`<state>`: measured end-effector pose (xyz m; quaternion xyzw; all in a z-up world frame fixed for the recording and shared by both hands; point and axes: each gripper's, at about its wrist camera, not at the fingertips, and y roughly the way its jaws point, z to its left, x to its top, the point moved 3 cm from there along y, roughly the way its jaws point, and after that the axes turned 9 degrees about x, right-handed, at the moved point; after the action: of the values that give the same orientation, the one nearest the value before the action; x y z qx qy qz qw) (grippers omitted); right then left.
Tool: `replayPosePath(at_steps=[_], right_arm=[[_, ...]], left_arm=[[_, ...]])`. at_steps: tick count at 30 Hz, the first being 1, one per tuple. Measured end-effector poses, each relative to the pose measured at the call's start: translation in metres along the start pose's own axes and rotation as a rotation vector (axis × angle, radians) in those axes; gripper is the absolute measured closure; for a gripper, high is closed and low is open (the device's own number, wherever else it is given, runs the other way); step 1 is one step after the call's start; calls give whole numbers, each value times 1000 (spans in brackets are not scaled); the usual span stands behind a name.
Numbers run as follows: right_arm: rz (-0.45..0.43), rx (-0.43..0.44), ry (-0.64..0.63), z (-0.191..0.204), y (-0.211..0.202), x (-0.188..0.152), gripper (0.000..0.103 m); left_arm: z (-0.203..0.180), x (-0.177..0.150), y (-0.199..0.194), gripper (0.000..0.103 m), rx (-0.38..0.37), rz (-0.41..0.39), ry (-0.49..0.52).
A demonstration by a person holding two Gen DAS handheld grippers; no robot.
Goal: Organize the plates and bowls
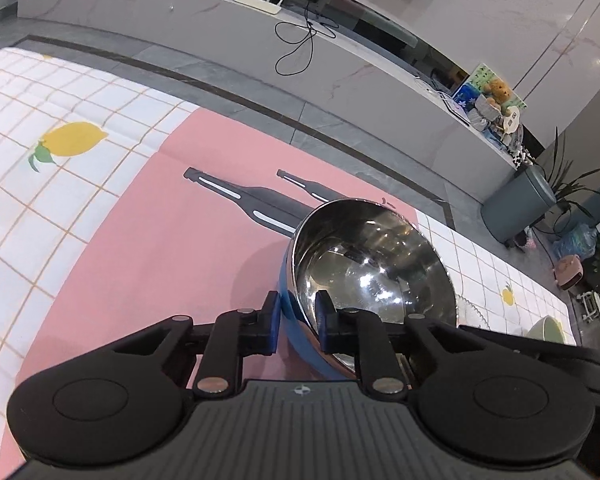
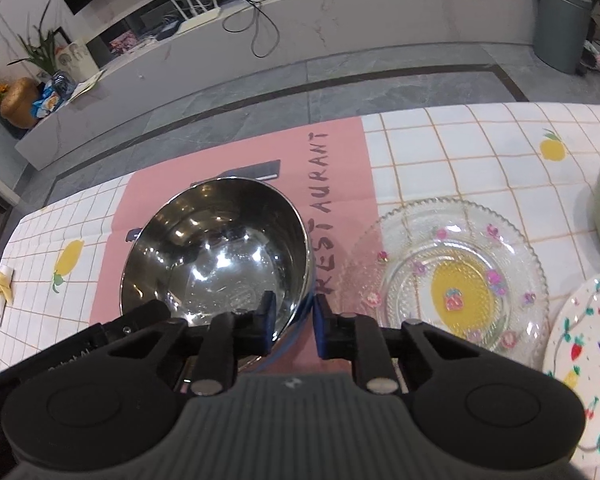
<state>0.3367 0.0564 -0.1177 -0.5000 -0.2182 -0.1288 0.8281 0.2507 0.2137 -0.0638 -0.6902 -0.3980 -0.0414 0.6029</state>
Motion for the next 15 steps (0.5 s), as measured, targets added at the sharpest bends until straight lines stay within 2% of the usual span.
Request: replayPosePath(at_steps=[8,15], right_arm=[[-24,10,-18,10,-45,-11,88],[-63,56,-14,13,-100,-36,88]], left_arm=[[-4,-10,-39,87,18,-31,9],[-10,-23,-93,88,-1,-104,24]])
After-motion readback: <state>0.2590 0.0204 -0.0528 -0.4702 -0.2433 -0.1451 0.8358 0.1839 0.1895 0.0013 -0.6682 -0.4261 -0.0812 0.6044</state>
